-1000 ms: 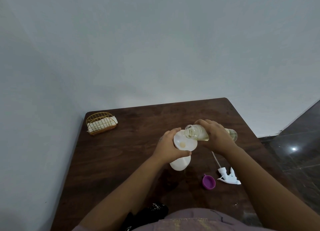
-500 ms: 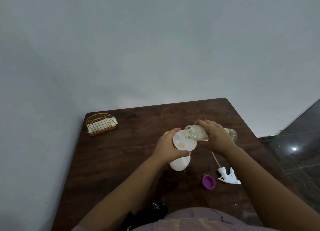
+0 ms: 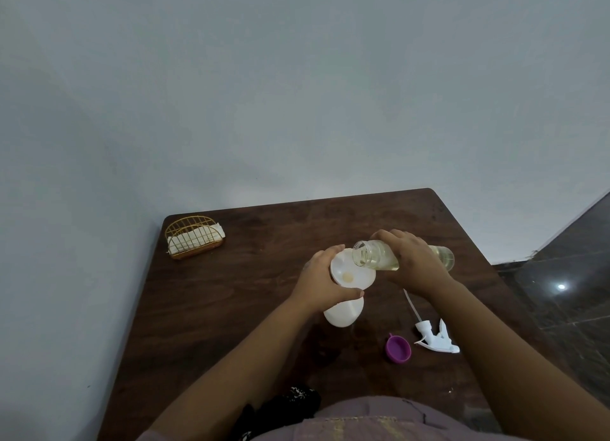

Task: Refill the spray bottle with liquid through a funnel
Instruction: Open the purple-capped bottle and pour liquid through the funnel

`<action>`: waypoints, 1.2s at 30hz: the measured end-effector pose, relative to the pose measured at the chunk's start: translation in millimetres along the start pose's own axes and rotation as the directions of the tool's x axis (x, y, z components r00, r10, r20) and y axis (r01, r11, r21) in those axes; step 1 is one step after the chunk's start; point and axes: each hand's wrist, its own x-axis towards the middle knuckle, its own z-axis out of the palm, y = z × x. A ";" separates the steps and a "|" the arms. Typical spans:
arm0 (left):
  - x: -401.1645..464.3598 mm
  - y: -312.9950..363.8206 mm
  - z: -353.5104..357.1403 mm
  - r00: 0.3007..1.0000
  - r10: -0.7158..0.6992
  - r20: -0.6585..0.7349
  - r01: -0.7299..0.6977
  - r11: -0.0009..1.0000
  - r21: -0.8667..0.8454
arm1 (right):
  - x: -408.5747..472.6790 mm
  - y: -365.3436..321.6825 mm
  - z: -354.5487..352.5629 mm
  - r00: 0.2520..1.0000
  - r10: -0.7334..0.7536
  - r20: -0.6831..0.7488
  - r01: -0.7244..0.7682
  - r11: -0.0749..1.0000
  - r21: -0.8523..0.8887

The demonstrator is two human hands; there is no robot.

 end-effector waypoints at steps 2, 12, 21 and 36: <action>-0.1 0.3 -0.4 1.000 0.005 -0.002 -0.005 1.000 -0.001 | -0.2 0.5 0.5 1.000 0.004 0.004 -0.004 1.000 -0.006; -0.2 0.9 -0.7 1.000 0.003 0.011 -0.003 1.000 0.011 | 0.4 0.1 1.0 1.000 0.011 0.011 -0.011 1.000 -0.001; -0.4 0.7 0.3 1.000 0.003 0.014 -0.003 1.000 0.016 | -1.5 -1.7 0.0 1.000 0.016 0.013 -0.016 1.000 -0.001; -2.0 0.7 1.9 1.000 0.017 0.003 -0.017 1.000 0.013 | -4.5 -2.5 -0.8 1.000 0.017 0.000 -0.017 1.000 -0.006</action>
